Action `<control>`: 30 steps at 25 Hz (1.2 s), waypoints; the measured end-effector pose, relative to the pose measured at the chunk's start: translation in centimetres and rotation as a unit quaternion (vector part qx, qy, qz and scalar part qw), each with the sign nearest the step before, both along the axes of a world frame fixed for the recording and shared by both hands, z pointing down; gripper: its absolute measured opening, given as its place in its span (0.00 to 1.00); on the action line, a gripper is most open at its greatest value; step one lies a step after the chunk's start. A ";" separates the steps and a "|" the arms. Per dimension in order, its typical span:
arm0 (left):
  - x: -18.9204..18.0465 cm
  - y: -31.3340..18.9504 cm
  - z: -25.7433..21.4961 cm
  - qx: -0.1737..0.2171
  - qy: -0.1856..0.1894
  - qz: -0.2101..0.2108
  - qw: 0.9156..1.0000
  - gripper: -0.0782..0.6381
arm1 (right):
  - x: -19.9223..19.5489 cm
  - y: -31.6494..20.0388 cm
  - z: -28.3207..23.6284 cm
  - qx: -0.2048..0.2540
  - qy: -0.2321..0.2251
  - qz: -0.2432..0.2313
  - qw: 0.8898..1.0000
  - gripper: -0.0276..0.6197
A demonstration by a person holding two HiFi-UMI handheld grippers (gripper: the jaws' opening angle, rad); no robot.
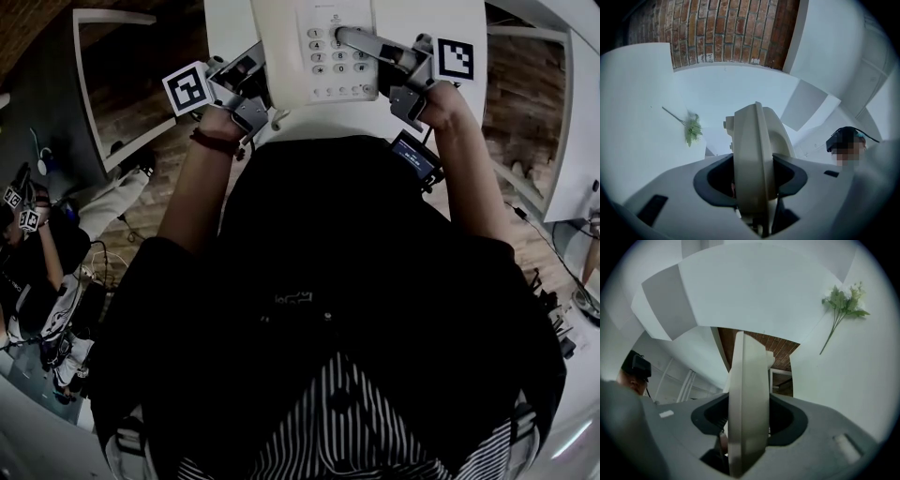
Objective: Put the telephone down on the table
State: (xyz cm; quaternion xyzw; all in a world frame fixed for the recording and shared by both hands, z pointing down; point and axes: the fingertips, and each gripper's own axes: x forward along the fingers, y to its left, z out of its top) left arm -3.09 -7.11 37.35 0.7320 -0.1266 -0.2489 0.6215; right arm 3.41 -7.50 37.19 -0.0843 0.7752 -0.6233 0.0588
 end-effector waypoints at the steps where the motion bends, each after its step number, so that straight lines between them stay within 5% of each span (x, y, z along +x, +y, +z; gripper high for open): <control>1: 0.0 0.0 0.0 0.003 0.000 0.001 1.000 0.40 | 0.6 -0.2 0.0 -0.003 -0.010 0.007 1.000 0.37; 30: 0.8 -0.6 5.0 -0.011 -0.018 0.025 0.999 0.39 | 1.8 -0.6 5.3 -0.028 -0.027 0.012 0.999 0.35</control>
